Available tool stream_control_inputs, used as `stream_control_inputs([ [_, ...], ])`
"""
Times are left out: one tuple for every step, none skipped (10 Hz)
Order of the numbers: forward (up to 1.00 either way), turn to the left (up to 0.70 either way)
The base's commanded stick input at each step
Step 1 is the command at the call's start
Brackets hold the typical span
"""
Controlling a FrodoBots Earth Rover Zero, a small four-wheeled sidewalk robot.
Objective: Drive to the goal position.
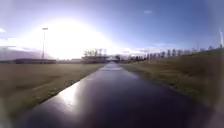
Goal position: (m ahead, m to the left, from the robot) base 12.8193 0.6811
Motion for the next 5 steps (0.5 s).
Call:
stream_control_inputs([
  [1.00, -0.05],
  [1.00, -0.08],
  [1.00, -0.12],
  [1.00, -0.15],
  [1.00, -0.06],
])
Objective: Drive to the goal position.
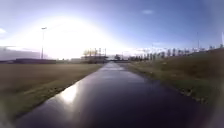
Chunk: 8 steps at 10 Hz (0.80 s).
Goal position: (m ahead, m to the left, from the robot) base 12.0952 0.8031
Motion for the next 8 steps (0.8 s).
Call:
stream_control_inputs([
  [1.00, 0.00],
  [1.00, 0.00],
  [1.00, 0.00],
  [1.00, 0.00],
  [1.00, 0.00],
  [1.00, 0.00],
  [1.00, 0.00],
  [1.00, 0.00],
])
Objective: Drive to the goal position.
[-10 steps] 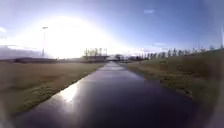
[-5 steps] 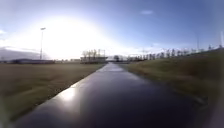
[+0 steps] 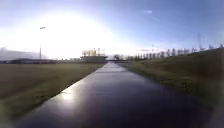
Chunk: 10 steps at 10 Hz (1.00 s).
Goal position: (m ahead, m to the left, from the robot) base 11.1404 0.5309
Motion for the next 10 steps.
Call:
stream_control_inputs([
  [1.00, 0.00],
  [1.00, 0.00],
  [1.00, 0.00],
  [1.00, 0.00],
  [1.00, 0.00],
  [1.00, 0.00],
  [1.00, 0.00],
  [1.00, 0.00],
  [1.00, 0.00],
  [1.00, 0.00],
])
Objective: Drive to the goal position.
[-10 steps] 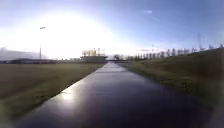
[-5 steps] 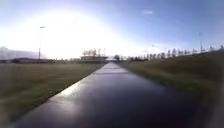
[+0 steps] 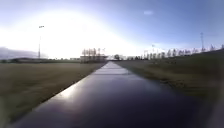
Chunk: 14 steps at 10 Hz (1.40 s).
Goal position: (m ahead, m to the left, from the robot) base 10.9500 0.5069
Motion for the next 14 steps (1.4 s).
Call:
stream_control_inputs([
  [1.00, 0.00],
  [1.00, 0.00],
  [1.00, -0.09],
  [1.00, -0.10],
  [1.00, -0.10],
  [1.00, -0.06],
  [1.00, -0.03],
  [1.00, -0.02],
  [1.00, -0.01],
  [1.00, 0.00],
  [1.00, 0.00],
  [1.00, 0.00],
  [1.00, 0.00],
  [1.00, 0.00],
])
